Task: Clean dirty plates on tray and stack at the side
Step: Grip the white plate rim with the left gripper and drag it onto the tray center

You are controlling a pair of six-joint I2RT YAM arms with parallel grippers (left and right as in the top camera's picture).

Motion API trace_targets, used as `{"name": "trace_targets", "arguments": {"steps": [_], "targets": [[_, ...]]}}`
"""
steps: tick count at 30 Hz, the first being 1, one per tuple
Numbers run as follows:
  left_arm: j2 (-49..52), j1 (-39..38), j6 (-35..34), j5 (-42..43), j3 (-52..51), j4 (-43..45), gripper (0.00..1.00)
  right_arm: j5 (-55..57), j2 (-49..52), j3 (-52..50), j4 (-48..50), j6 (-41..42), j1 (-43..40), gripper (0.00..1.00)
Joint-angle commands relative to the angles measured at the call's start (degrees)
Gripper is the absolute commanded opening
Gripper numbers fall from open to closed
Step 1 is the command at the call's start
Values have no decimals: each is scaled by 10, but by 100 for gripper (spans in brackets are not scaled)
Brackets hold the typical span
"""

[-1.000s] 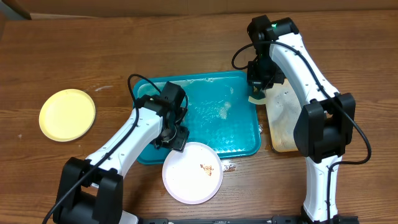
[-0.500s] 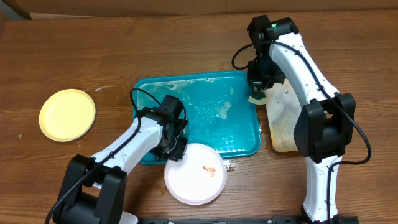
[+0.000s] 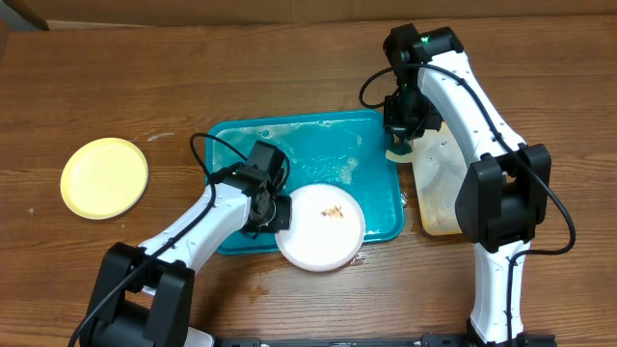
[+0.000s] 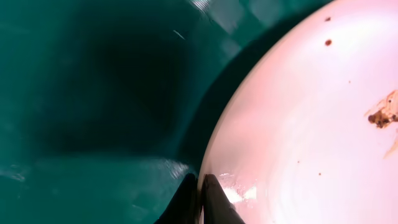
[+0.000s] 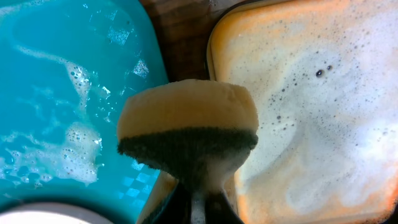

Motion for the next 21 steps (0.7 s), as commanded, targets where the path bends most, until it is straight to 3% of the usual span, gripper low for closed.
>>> {"name": "trace_targets", "arguments": {"steps": [1, 3, 9, 17, 21], "targets": [[5, 16, -91, -61, -8, 13, 4, -5, -3, 11, 0, -11, 1, 4], [5, 24, -130, -103, -8, 16, 4, -8, -3, 11, 0, -22, 2, 4], [14, 44, -133, -162, -6, 29, 4, -48, -3, 11, 9, -66, 17, 4], [22, 54, 7, -81, -5, 88, 4, -289, -3, 11, 20, -231, 53, 4], [22, 54, 32, -54, -5, 109, 4, -399, -3, 11, 5, -306, 68, 4]]}}
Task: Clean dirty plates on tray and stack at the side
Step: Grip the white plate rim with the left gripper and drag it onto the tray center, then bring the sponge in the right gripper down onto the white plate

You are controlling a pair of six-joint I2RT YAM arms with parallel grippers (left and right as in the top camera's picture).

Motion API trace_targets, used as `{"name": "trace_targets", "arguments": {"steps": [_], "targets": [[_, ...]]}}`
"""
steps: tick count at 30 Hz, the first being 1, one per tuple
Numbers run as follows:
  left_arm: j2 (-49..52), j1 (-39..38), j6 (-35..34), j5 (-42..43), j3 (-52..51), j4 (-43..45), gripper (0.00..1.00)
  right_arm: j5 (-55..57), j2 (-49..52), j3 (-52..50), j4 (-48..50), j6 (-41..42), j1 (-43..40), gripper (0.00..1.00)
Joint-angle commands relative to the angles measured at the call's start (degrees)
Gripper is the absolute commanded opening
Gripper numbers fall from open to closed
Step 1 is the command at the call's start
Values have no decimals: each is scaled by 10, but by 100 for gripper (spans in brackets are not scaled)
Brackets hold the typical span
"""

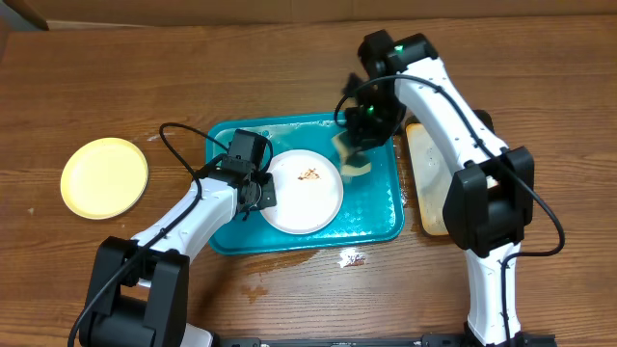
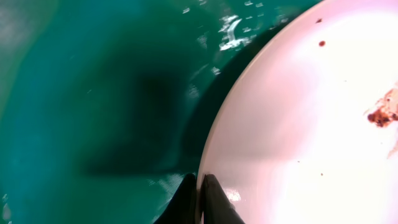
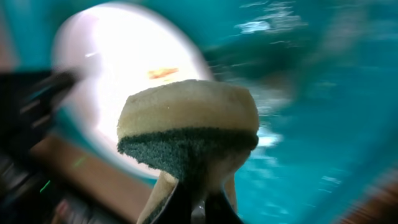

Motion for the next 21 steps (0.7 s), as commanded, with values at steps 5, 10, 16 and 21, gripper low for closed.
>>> {"name": "trace_targets", "arguments": {"steps": [5, 10, 16, 21], "targets": [[8, 3, 47, 26, -4, 11, 4, -181, -3, 11, -12, -104, 24, 4], [8, 3, 46, 34, 1, 14, 4, -178, -3, 11, 2, -78, 40, 4], [8, 3, 44, 47, 14, 8, 4, -78, 0, -9, 91, 56, 50, 4], [8, 3, 44, 46, 30, -11, 4, 6, 0, -52, 155, 141, 57, 4]]}}
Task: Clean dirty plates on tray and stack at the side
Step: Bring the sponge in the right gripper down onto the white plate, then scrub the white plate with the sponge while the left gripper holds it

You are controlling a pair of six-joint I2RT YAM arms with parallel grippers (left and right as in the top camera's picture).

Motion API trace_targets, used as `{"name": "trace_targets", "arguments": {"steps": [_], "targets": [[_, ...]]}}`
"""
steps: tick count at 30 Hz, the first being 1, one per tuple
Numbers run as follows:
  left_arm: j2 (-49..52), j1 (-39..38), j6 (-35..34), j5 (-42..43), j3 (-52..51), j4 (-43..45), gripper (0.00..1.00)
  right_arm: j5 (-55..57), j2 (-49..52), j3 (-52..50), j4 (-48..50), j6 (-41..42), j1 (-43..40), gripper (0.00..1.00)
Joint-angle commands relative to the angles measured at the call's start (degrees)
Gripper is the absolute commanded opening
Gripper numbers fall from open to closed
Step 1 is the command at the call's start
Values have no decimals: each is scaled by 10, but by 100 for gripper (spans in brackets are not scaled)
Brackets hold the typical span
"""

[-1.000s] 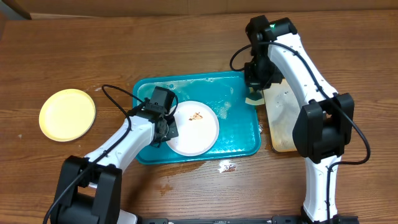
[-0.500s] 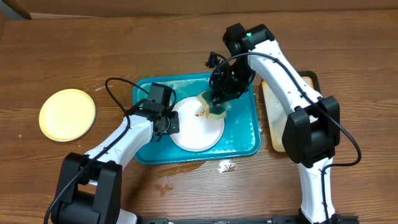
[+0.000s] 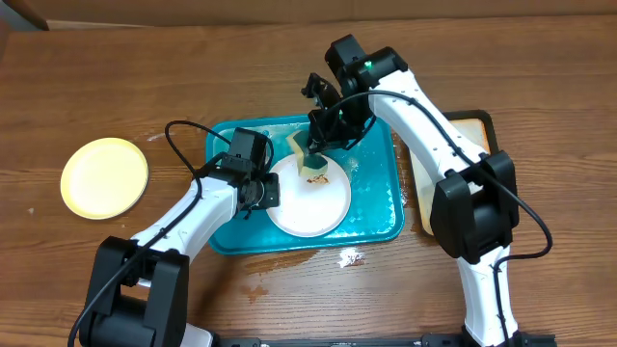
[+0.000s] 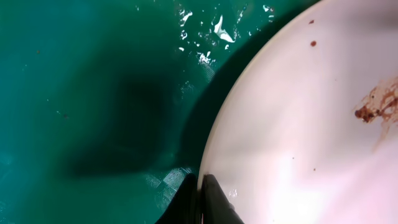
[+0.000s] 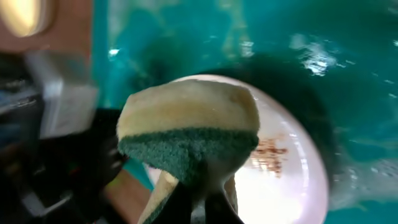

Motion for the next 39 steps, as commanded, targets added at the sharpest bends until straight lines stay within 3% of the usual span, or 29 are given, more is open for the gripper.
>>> {"name": "trace_targets", "arguments": {"steps": [1, 10, 19, 29, 34, 39], "targets": [[8, 3, 13, 4, 25, -8, 4, 92, 0, -32, 24, 99, 5, 4], [8, 3, 6, 2, 33, -11, 4, 106, 0, -117, 122, 167, 23, 4], [8, 3, 6, 0, 33, -4, 4, 108, 0, -135, 176, 169, 86, 4], [8, 3, 6, -3, 33, 2, 4, 185, 1, -135, 166, 212, 130, 4], [8, 3, 5, -4, 33, -2, 4, 303, 1, -135, 130, 273, 108, 4], [8, 3, 4, -4, 33, -8, 4, 329, 15, -135, 121, 291, 66, 4]]}}
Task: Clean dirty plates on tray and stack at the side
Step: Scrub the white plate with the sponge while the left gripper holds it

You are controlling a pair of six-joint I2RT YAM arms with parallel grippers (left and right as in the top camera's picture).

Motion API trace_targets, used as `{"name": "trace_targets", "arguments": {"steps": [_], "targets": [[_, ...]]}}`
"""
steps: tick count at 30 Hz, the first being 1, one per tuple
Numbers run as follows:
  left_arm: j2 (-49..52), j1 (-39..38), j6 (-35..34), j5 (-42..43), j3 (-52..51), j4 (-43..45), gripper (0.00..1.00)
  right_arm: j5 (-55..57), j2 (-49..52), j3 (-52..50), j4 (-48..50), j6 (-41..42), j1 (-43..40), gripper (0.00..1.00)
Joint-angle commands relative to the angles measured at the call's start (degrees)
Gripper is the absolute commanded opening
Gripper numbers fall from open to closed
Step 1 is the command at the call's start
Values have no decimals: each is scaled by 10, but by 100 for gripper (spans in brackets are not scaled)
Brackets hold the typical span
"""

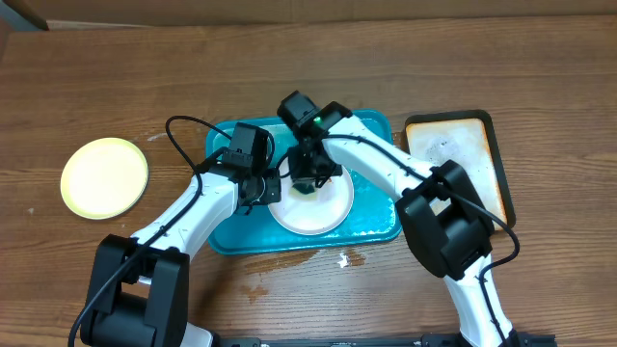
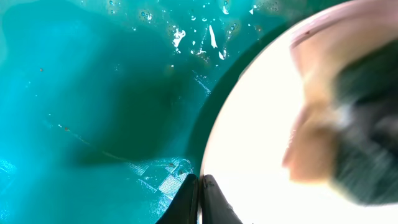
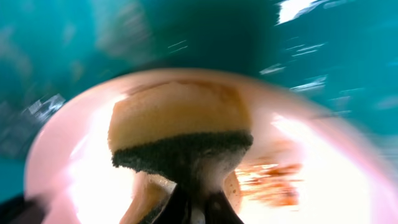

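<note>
A white plate lies in the teal tray. My left gripper is shut on the plate's left rim; its fingertips pinch the edge. My right gripper is shut on a yellow and green sponge, pressed on the plate's upper part. The sponge shows blurred in the left wrist view. Brown food smear lies on the plate beside the sponge. A clean yellow plate rests on the table at the far left.
A black-rimmed pan of soapy water stands right of the tray. Water drops lie on the wooden table in front of the tray. The tray floor is wet with foam streaks.
My right gripper has moved left and down with the sponge, from just above the plate's top edge onto the plate's surface. The left gripper holds the rim as before.
My right gripper held the sponge over the soapy pan while the left held the white plate at the tray's front edge. The plate was then in the tray's middle and the sponge over the tray. The sponge came over the plate, and now is on it.
</note>
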Motion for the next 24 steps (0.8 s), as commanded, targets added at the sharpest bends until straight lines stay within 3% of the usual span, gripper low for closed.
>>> {"name": "trace_targets", "arguments": {"steps": [1, 8, 12, 16, 20, 23, 24], "targets": [[2, 1, 5, -4, 14, -2, 4, 76, 18, -5, -9, 42, -45, 4], [2, 1, 0, -4, 14, -8, 4, 79, 37, -17, -7, 63, -86, 4], [2, 0, 0, -4, 14, -13, 4, 16, 37, -17, 17, -7, -78, 4], [2, 0, 2, 10, 14, -12, 4, 14, 37, -17, 16, -6, -58, 4], [3, 0, 2, 19, 14, 4, 52, 12, 37, -17, 19, 1, -38, 4], [3, 0, 27, 43, 14, 36, 61, 10, 37, -17, 20, 3, -32, 4], [4, 0, 26, 45, 14, 47, 69, 7, 37, -17, 19, 3, -32, 4]]}}
